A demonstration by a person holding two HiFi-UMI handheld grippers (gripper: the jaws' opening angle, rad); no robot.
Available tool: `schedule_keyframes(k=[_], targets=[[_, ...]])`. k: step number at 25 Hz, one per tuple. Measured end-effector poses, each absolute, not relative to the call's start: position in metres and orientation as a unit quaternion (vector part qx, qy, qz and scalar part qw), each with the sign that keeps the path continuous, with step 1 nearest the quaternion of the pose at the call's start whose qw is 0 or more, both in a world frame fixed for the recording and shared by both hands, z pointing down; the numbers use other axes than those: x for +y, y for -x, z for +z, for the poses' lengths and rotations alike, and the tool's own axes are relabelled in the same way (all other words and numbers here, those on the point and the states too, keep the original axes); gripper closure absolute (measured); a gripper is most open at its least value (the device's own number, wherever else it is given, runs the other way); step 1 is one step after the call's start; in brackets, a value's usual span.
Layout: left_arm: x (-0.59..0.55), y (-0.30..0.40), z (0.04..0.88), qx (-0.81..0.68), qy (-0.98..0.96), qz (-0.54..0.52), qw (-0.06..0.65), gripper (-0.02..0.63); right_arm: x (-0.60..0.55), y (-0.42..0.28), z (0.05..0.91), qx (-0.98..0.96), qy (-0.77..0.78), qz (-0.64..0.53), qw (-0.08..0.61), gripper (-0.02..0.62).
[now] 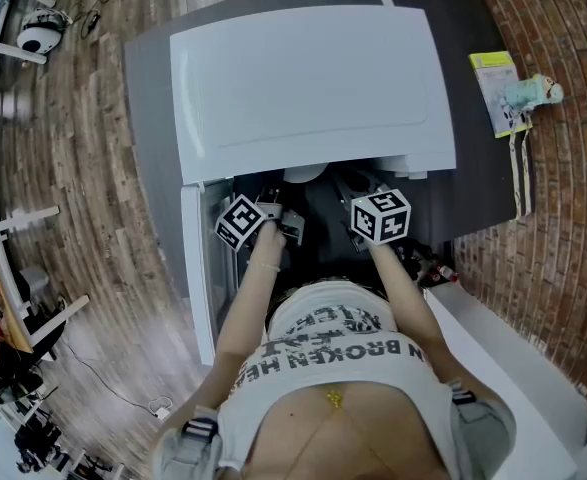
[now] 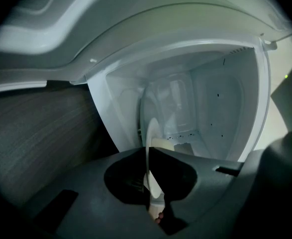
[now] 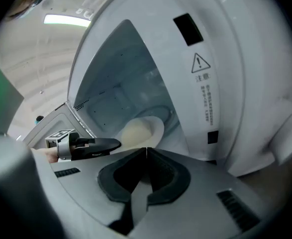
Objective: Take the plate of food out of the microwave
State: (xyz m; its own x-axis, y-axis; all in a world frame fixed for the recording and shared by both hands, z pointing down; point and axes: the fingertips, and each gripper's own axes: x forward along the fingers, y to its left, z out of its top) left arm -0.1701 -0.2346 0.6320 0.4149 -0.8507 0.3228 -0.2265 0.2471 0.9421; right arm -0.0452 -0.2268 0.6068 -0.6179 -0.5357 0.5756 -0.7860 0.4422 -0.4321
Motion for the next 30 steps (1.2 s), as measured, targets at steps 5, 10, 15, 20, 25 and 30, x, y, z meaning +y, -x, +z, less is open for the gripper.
schedule_keyframes(k=[5,10,15,20,25,30], targets=[[-0.23,0.168,0.632,-0.478,-0.551,-0.252,0.636,0.589,-0.223,0.043,0.612,-0.819,-0.39,0.393,0.147,0.586],[-0.227,0.169,0.632,-0.478,-0.55,-0.247,0.638,0.591,-0.227,0.043,0.611,-0.805,-0.381,0.445,0.089,0.582],[-0.222,0.168,0.631,-0.479,-0.548,-0.244,0.641,0.591,-0.232,0.043,0.612,-0.788,-0.376,0.485,0.045,0.515],[-0.219,0.168,0.632,-0.477,-0.548,-0.244,0.642,0.591,-0.242,0.042,0.62,-0.754,-0.373,0.541,-0.014,0.514],[-0.218,0.168,0.631,-0.476,-0.549,-0.243,0.642,0.591,-0.248,0.045,0.622,-0.733,-0.364,0.573,-0.047,0.495],[-0.219,0.168,0.632,-0.477,-0.55,-0.243,0.641,0.591,-0.252,0.05,0.624,-0.723,-0.354,0.59,-0.066,0.495]])
